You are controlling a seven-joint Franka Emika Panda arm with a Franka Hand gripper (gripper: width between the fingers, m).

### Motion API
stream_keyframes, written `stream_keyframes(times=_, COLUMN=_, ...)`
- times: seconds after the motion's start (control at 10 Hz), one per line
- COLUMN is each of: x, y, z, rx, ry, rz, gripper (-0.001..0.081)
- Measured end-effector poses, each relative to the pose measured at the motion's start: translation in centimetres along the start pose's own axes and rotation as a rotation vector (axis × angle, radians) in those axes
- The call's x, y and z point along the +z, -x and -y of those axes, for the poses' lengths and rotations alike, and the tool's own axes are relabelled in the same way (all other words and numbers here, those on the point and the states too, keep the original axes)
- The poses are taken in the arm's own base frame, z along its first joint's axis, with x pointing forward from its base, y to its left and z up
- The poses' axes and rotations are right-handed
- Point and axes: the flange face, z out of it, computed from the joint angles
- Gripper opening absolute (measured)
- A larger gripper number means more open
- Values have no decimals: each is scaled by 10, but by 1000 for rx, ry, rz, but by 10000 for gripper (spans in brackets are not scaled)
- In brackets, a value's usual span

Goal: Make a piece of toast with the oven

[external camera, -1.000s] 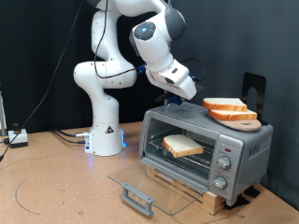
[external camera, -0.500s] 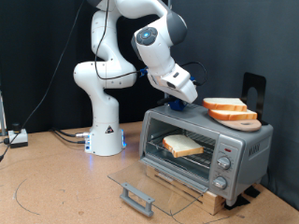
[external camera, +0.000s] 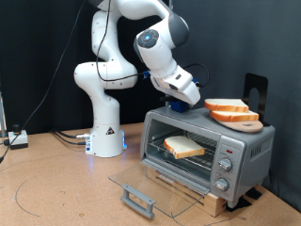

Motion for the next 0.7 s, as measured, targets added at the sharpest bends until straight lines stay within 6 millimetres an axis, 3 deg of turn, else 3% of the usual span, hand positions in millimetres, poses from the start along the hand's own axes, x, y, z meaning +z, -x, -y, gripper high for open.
stream_keyframes(times=0.7, x=-71, y=-11, z=6, rx=-19, ry=18, rz=-187, gripper=808)
